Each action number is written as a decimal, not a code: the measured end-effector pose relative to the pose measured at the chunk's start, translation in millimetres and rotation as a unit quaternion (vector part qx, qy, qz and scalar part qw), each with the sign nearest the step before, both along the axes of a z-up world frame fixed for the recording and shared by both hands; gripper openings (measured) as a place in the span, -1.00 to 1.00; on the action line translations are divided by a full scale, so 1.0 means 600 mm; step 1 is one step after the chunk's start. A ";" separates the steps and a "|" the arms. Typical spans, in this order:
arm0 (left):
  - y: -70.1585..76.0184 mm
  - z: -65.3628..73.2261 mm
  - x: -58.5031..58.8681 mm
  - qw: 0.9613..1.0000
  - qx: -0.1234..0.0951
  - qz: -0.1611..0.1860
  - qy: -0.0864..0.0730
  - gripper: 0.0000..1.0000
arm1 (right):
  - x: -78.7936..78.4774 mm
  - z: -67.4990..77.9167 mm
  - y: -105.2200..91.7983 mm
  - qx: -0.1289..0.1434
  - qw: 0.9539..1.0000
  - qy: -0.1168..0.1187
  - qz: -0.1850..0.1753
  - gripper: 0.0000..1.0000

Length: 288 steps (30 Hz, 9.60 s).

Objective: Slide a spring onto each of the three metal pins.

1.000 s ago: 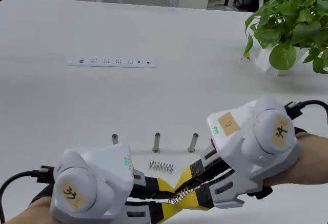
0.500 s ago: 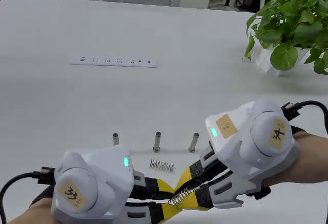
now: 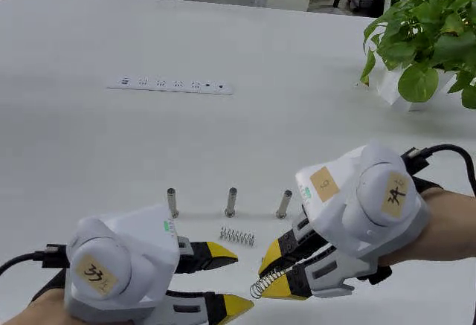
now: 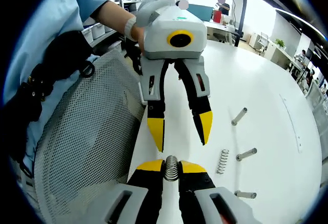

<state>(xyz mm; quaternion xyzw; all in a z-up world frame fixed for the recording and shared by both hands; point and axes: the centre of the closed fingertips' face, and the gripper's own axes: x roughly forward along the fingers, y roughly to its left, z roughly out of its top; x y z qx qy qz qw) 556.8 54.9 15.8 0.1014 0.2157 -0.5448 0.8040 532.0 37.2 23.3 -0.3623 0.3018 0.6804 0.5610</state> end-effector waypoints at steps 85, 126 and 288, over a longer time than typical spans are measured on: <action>0.170 -0.030 0.044 0.970 0.004 0.241 0.028 0.98 | 0.233 0.030 0.204 -0.134 0.969 -0.097 0.184 -0.85; 0.169 -0.057 0.031 0.967 -0.008 0.250 0.051 0.94 | 0.230 -0.012 0.205 -0.160 0.961 -0.099 0.202 -0.84; 0.128 -0.025 0.093 0.984 0.019 0.176 0.030 0.89 | 0.176 -0.004 -0.108 0.109 0.956 -0.049 -0.269 0.99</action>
